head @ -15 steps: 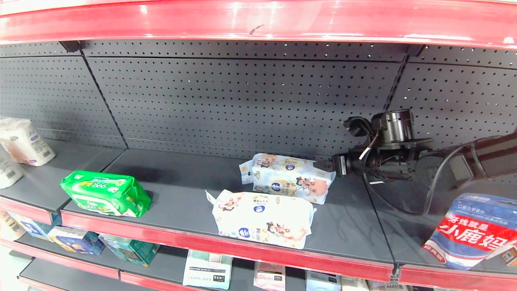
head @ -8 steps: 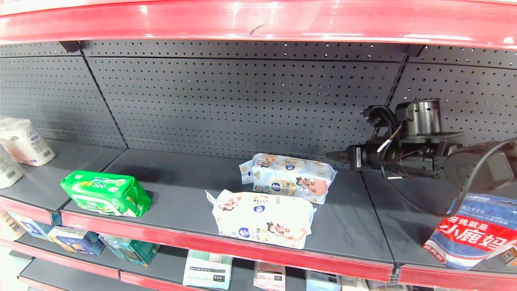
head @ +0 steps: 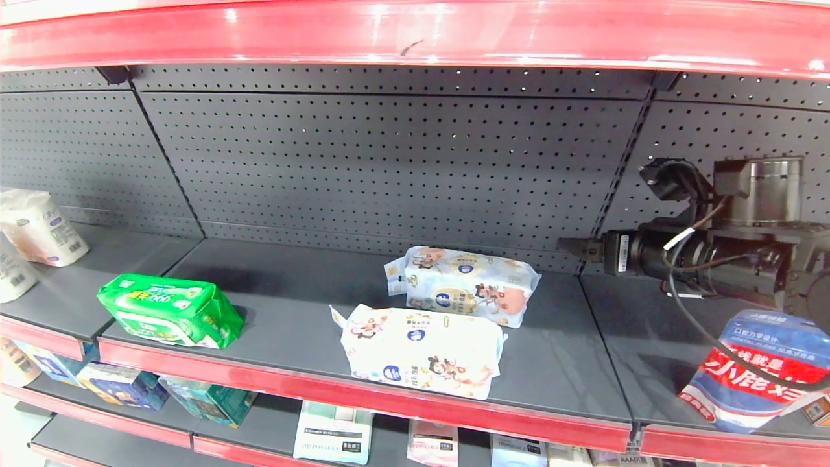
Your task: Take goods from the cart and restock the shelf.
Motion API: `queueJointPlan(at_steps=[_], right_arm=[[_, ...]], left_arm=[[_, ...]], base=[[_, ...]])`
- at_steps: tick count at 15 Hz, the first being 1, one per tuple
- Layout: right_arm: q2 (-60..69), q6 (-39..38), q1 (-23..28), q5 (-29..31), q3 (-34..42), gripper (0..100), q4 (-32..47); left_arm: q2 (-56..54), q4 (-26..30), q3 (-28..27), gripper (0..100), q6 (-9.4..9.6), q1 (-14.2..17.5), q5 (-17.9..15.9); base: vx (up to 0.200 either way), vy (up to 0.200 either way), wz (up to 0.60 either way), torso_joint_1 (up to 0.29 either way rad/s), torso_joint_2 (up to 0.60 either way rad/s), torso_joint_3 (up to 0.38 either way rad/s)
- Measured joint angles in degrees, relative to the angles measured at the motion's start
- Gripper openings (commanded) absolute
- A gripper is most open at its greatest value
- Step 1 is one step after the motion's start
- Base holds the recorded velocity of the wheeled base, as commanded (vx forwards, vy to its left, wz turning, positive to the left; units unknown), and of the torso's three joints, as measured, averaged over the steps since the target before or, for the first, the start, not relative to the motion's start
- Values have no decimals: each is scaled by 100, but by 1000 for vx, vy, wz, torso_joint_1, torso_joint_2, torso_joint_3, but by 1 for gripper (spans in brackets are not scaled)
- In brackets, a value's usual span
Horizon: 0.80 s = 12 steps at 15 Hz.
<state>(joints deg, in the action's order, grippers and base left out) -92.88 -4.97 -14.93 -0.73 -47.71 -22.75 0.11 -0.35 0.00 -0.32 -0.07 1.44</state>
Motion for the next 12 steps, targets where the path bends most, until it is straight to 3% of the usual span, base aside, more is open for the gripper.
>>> queueJointPlan(at_steps=[12], right_arm=[[2081,57,449,27,1481,100,-87]], left_arm=[[-1,-2,0,100,-1,0,1]], base=[[0,0,0,0,0,0]])
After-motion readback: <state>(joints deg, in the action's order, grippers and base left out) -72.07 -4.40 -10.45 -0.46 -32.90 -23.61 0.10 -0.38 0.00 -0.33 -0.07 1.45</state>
